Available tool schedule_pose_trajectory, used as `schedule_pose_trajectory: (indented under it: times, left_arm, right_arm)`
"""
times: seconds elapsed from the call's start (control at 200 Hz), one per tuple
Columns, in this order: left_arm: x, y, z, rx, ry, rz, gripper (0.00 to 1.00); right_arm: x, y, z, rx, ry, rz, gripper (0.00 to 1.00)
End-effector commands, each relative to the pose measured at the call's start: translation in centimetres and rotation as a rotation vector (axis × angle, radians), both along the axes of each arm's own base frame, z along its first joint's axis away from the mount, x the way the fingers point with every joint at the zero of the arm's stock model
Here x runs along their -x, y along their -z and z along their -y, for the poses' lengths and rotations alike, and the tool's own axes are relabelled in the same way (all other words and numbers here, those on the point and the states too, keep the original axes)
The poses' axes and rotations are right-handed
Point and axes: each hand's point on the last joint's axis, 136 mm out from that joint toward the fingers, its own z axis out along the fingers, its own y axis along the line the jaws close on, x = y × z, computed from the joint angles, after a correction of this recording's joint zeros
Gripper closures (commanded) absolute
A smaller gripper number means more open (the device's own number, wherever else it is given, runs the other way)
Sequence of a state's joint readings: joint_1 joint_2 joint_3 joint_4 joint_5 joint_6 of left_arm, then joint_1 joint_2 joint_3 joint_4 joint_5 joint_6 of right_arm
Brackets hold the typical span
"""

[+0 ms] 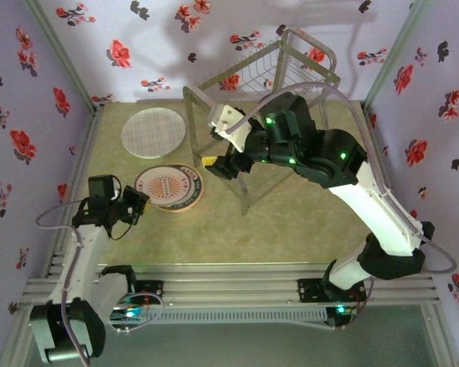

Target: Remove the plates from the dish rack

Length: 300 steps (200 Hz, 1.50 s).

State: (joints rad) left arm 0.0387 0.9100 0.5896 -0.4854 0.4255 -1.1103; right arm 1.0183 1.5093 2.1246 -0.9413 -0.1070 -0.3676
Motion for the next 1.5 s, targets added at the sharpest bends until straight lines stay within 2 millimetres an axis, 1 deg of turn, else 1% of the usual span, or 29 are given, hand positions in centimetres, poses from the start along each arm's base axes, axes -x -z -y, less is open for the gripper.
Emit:
schedule_pose_trajectory:
  times: [0.0,0.14,0.365,0.565,0.975,1.215,1.25,1.375,1.495]
  left_arm:
    - [-2.1,-1.0,1.1,0.002,0.073,0.106,1.0]
    - [-3.0,0.0,1.5,-0.009,0.096,0.094,1.0]
    - [-3.9,1.3,1.9,-0.03,0.116,0.074,1.0]
    - [-4.6,2.1,2.1,-0.032,0.123,0.065,1.0]
    - [-5.1,3.3,2.3,-0.039,0.139,0.032,1.0]
    - [-5.1,3.4,2.3,-0.05,0.147,0.017,1.0]
    - [-5.1,3.4,2.4,-0.049,0.15,0.016,0.97]
    - [-5.2,3.3,2.5,-0.05,0.154,0.018,0.91]
    - [-5.0,3.4,2.5,-0.051,0.161,0.004,0.88]
  right_arm:
    - [0.1,-0.4,-0.6,-0.006,0.0,0.022,0.19]
    - [0.2,-0.2,-1.2,-0.007,-0.007,0.019,0.19]
    - [-0.1,0.0,-1.4,0.0,0.003,0.019,0.19]
    - [-0.2,0.0,-1.4,-0.003,0.009,0.02,0.18]
    - [-0.3,0.2,-1.5,0.002,0.012,0.018,0.18]
    - [-0.4,0.2,-1.5,0.002,0.015,0.016,0.18]
    - [-0.3,0.2,-1.5,0.002,0.014,0.016,0.18]
    - [-0.3,0.2,-1.5,0.001,0.014,0.015,0.18]
    - [-0.3,0.2,-1.5,-0.001,0.014,0.012,0.18]
